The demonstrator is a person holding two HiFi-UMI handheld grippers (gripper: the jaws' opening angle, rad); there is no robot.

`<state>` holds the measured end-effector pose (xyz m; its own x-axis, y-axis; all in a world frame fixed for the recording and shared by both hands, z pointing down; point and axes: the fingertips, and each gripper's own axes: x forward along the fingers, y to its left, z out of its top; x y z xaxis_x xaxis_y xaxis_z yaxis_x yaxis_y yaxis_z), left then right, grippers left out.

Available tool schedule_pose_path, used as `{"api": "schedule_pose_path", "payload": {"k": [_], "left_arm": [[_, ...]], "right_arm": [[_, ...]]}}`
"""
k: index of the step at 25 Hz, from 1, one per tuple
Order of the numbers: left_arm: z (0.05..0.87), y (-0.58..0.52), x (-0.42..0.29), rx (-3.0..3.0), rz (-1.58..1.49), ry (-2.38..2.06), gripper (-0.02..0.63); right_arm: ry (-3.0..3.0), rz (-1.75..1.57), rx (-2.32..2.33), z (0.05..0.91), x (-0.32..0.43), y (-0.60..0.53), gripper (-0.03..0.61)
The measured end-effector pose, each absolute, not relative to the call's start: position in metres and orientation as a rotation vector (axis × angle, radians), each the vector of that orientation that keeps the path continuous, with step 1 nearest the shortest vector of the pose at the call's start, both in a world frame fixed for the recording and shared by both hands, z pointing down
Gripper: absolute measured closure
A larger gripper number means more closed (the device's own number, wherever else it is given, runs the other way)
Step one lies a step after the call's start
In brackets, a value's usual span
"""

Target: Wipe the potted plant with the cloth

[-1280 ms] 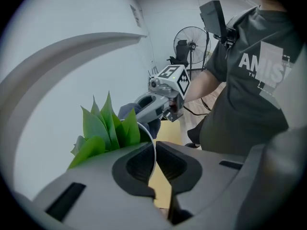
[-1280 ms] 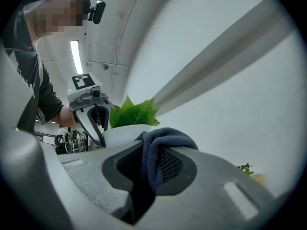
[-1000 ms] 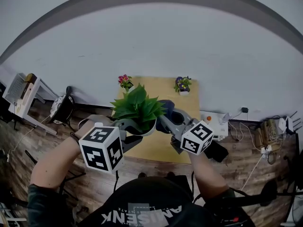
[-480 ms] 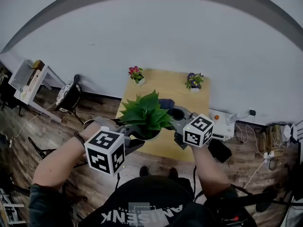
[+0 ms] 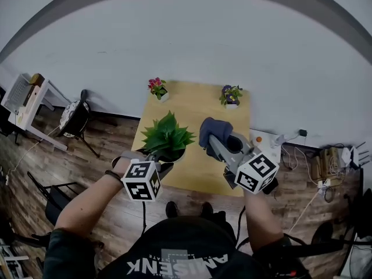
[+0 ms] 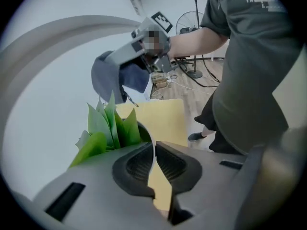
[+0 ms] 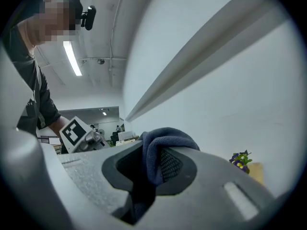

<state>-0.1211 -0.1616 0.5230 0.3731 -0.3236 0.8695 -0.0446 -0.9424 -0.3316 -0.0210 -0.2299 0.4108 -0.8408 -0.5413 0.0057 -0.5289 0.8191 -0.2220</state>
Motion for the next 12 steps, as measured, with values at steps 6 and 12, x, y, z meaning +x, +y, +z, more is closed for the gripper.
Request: {"api": "schedule_pose_path", "payload": {"k": [6,12], "left_arm": [[0.591,-0.177,-0.123,-2.433,-1.645,0.368,0.592],[0.658,-0.199,-0.123,-2.436,-1.676,0.466,0.592]], "right_arm": [[2.914,-0.290,-0.969,0.394,0.000,-0.216,0.526],[2.883,-0.296,-1.118,0.395,0.022,-0.210,0.526]]}}
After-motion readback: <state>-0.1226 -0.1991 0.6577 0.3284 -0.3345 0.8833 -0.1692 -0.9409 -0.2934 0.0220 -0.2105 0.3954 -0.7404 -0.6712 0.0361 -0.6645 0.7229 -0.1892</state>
